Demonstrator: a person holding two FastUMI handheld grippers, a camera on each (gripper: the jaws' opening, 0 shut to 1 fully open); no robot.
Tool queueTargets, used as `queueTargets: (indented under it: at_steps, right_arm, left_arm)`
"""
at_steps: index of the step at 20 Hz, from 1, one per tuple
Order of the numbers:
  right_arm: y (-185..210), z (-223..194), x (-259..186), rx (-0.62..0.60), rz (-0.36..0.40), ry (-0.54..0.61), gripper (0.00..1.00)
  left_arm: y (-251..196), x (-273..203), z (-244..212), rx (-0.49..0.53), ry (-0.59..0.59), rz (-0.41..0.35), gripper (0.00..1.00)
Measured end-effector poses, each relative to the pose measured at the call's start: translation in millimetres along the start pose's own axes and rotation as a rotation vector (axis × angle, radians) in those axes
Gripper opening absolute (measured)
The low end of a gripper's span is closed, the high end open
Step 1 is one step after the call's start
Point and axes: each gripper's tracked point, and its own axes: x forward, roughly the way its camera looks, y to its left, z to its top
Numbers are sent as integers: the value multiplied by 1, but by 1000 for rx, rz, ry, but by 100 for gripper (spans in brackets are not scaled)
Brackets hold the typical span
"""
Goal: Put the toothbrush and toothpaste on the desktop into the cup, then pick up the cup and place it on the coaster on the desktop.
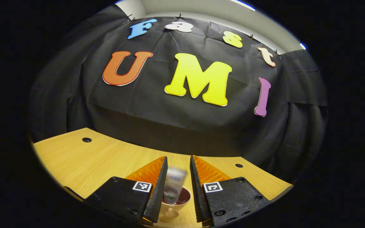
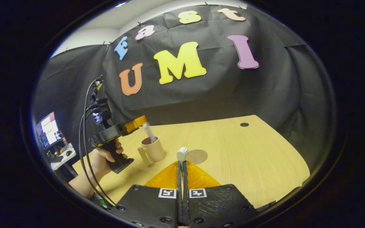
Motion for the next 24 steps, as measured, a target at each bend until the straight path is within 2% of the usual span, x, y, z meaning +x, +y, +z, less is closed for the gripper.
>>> queueTargets:
  at_steps: [1,2,3,5,7,14,24]
  right_arm:
    - [1,-1,-3,-1,3,0,0]
    - [3,-2,-3,-2,6,1,0]
    - [4,-2,-2,-3,10,2,0]
    - [10,-2,0,-7,22,7,0]
    - [15,0,4,-19,39,10,0]
    - [54,44,31,-164,116,-46,0]
    - [113,85,118,-305,179,-43,0]
  left_arm:
    - [0,-1,1,7,-3,-1,57]
    - [2,-4,1,12,-2,-3,46]
    - [0,-5,1,14,-3,-16,68]
    - [-2,-12,5,24,-1,-16,74]
    - [6,-16,12,49,-14,13,99]
    - [36,-54,34,113,-42,89,98]
    - [80,-107,33,190,-16,139,98]
